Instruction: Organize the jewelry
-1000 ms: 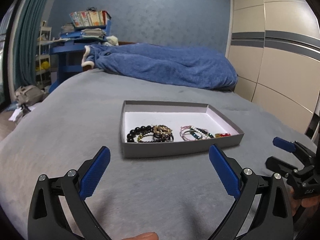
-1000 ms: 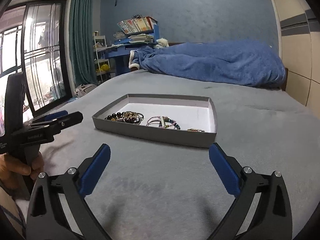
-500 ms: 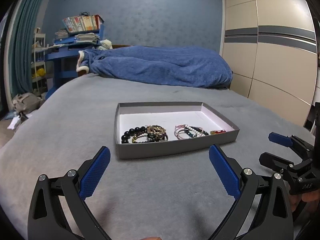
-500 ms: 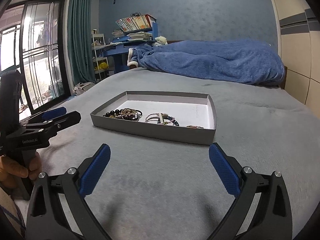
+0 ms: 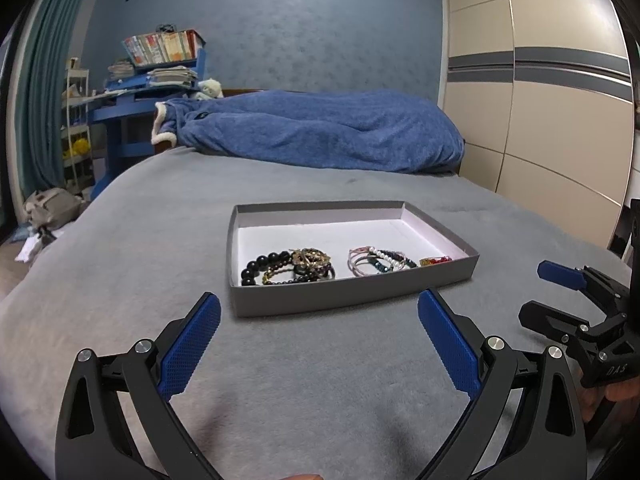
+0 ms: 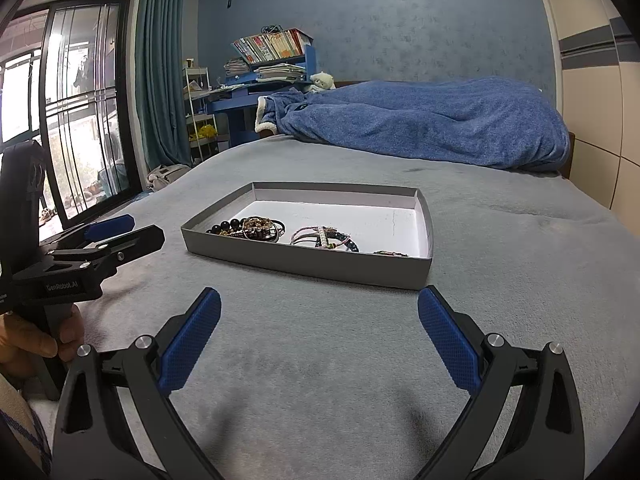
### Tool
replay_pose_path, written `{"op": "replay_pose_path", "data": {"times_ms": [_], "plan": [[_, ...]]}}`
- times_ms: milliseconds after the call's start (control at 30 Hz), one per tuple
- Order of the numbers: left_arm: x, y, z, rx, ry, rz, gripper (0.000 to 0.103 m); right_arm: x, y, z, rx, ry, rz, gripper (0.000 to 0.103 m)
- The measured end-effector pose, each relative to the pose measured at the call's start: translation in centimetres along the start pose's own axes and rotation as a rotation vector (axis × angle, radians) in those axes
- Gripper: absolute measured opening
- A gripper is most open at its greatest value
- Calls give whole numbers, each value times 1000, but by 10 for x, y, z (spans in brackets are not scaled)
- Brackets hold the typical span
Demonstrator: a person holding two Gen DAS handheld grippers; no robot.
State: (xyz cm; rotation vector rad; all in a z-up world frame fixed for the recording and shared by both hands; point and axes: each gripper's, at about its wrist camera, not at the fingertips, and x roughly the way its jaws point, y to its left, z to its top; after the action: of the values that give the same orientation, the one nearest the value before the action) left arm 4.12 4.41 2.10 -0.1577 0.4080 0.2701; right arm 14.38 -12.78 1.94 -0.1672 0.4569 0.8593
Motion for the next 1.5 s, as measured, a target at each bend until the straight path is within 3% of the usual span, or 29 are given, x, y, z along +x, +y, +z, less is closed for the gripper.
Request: {"op": "replay_pose_path", "data": {"times_ms": [1500], "plan": [[4, -1, -3, 11, 5, -15, 98, -1, 0, 0, 5, 1, 2, 97]]}}
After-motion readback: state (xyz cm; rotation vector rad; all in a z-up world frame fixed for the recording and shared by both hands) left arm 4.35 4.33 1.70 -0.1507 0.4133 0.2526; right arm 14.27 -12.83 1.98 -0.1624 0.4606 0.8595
